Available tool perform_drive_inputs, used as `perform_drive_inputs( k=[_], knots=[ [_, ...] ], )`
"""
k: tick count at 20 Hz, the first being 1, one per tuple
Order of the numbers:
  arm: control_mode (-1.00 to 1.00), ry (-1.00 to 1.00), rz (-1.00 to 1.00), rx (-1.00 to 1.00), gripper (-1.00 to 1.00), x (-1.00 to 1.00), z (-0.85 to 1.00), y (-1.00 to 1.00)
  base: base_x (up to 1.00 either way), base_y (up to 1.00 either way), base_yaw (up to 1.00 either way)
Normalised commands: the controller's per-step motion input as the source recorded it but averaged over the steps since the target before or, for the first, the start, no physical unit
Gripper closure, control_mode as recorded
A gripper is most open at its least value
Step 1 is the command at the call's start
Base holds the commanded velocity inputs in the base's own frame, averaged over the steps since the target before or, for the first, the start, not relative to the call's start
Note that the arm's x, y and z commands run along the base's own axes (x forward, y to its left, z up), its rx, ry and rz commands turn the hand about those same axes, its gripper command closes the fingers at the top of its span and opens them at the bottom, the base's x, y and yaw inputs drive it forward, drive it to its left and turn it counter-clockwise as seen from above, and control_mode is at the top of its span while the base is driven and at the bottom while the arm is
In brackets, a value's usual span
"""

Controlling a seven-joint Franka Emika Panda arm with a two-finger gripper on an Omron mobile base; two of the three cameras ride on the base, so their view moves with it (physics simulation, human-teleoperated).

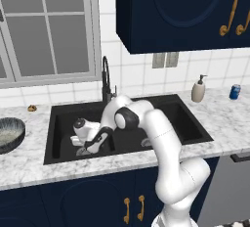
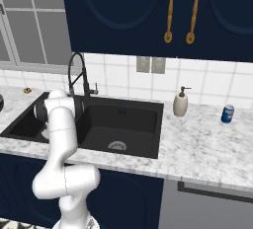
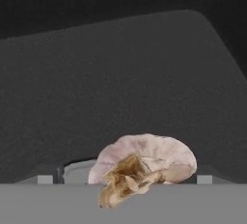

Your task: Pick the garlic from the sink and place it in the bowl. Then pick the bowl and place it in the microwave. Then close the microwave door and press the start button.

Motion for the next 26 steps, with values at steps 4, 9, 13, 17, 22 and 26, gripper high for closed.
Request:
perform_drive_inputs(
  k=[4, 9, 13, 17, 22, 26],
  knots=[
    [-1.0, 0.02, 0.0, 0.0, 1.0, 0.14, -0.37, 0.0, 0.0, 0.0, 0.0],
    [-1.0, -0.07, 0.0, 0.01, 1.0, -0.29, 0.14, 0.24, 0.0, 0.0, 0.0],
    [-1.0, -0.23, 0.0, 0.08, 1.0, -0.4, 0.85, 0.12, 0.0, 0.0, 0.0],
    [-1.0, -0.15, 0.0, 0.08, 1.0, -0.51, 1.0, 0.2, 0.0, 0.0, 0.0],
    [-1.0, -0.24, 0.0, 0.06, 1.0, -0.58, 1.0, 0.0, 0.0, 0.0, 0.0],
    [-1.0, -0.4, 0.0, 0.01, 1.0, -0.61, 1.0, 0.01, 0.0, 0.0, 0.0]
  ],
)
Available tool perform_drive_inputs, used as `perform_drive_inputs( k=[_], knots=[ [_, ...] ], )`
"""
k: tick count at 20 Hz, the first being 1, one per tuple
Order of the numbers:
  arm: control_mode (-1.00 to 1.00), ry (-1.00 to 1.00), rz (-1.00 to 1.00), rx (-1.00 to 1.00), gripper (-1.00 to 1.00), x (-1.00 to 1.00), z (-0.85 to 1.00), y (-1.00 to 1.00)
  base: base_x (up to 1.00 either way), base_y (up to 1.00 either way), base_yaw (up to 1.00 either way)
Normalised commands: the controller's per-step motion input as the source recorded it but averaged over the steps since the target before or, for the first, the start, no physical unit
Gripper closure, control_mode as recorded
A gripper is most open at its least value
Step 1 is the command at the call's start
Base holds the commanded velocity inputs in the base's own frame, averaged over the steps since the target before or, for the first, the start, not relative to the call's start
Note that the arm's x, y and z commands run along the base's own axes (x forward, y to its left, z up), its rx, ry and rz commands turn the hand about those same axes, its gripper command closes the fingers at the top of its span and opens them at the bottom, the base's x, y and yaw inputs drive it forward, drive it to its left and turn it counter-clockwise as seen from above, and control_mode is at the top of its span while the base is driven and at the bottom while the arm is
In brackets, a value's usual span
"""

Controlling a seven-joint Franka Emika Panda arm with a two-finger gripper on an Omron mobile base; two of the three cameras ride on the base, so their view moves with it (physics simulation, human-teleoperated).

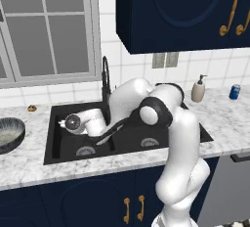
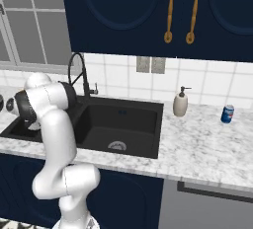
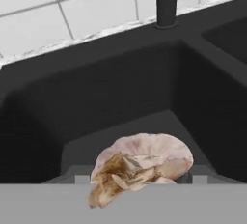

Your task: Pick the garlic from the sink and place it in the bowl. Then pick the bowl and place it in the microwave. Then close the microwave door and press the start button.

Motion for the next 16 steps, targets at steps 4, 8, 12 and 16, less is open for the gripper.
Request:
perform_drive_inputs(
  k=[4, 8, 12, 16],
  knots=[
    [-1.0, -0.41, 0.0, 0.01, 1.0, -0.58, 1.0, 0.07, 0.0, 0.0, 0.0],
    [-1.0, -0.32, -0.02, 0.01, 1.0, -0.9, 1.0, 0.0, 0.0, 0.0, 0.0],
    [-1.0, -0.24, 0.0, 0.01, 1.0, -0.88, 1.0, 0.0, 0.0, 0.0, 0.0],
    [-1.0, -0.09, 0.0, 0.0, 1.0, -0.81, 1.0, -0.23, 0.0, 0.0, 0.0]
  ],
)
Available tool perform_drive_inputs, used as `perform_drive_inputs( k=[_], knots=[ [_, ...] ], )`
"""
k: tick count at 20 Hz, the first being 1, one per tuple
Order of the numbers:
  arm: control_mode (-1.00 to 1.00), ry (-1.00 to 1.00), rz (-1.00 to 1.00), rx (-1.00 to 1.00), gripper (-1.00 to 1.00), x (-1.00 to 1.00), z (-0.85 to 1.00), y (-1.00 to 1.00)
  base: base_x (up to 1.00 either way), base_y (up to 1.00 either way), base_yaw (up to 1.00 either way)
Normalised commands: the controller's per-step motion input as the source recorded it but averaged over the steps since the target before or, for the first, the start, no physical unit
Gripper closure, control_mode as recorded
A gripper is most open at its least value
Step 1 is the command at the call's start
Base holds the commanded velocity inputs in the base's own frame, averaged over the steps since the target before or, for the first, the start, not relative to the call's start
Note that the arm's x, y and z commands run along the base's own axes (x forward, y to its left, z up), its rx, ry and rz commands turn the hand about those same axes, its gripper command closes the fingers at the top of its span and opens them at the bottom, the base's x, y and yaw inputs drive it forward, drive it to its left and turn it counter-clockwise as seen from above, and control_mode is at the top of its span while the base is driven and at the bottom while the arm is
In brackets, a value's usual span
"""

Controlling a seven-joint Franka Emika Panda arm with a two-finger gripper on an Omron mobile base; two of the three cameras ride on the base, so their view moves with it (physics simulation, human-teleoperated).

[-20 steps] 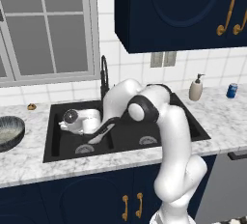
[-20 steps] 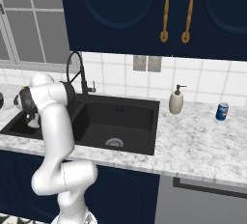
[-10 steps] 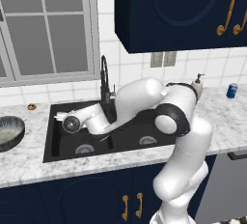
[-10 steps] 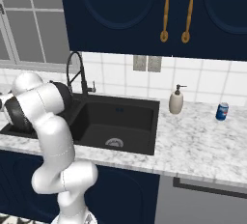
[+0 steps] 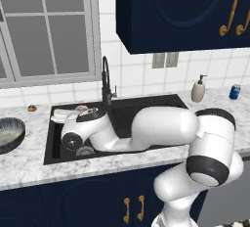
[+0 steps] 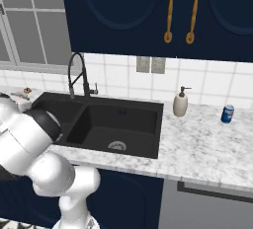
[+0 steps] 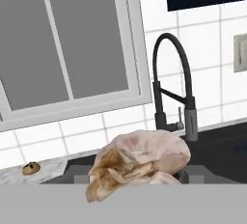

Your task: Pick the garlic from the sink and place it in the bowl. Then pick the bowl and place it in the microwave. Then close the microwave door and press the start button.

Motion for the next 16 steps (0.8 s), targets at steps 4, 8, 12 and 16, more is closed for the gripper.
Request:
perform_drive_inputs(
  k=[4, 8, 12, 16],
  knots=[
    [-1.0, 0.0, 0.0, 0.04, 1.0, -0.88, 1.0, -0.26, 0.0, 0.0, 0.0],
    [-1.0, 0.15, 0.0, 0.08, 1.0, -0.72, 1.0, -0.18, 0.0, 0.0, 0.0],
    [-1.0, 0.3, 0.07, 0.16, 1.0, -0.46, 1.0, -0.55, 0.0, 0.0, 0.0],
    [-1.0, 0.31, 0.14, 0.1, 1.0, -0.37, 0.75, -0.9, 0.0, 0.0, 0.0]
  ],
)
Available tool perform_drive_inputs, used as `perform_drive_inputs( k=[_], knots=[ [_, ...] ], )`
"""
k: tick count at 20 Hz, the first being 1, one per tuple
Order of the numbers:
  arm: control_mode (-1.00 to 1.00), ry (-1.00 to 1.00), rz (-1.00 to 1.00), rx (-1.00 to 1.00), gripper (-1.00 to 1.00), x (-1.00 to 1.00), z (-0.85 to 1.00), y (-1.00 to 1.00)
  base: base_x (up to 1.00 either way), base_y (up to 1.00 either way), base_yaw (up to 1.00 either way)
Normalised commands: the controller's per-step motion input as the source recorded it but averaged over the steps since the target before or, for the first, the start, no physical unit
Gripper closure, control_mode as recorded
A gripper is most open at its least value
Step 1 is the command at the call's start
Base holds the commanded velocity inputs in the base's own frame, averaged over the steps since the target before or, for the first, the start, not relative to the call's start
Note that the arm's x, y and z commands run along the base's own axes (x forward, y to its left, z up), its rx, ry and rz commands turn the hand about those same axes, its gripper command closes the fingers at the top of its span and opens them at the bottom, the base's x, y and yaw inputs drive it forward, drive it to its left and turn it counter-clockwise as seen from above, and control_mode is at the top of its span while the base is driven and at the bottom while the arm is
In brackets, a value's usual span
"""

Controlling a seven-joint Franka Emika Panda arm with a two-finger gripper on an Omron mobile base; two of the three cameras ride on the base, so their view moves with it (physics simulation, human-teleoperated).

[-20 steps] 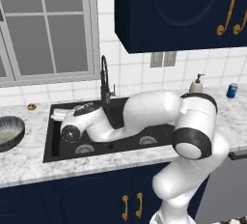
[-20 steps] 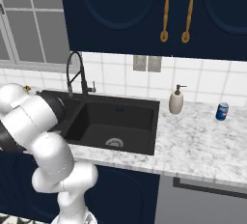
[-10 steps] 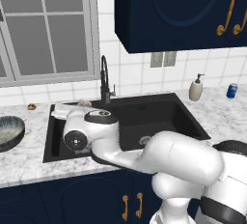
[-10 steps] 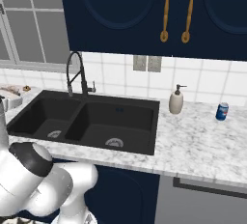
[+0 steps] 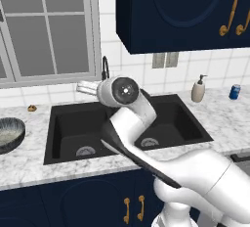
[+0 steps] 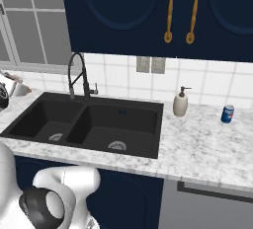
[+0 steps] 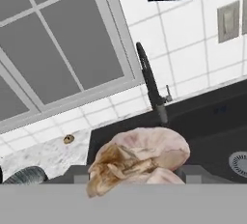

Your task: Pick the garlic from the sink and place it in the bowl. Then pick the bowl and place it in the microwave. Then close the microwave door and press the start button.

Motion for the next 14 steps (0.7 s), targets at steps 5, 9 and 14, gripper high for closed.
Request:
perform_drive_inputs(
  k=[5, 9, 14],
  knots=[
    [-1.0, 0.25, 0.11, 0.0, 1.0, -0.16, 0.09, -1.0, 0.0, 0.0, 0.0],
    [-1.0, 0.28, 0.09, -0.1, 1.0, -0.08, -0.31, -0.92, 0.0, 0.0, 0.0],
    [-1.0, 0.24, 0.03, -0.23, 1.0, -0.01, -0.07, -0.51, 0.0, 0.0, 0.0]
  ],
)
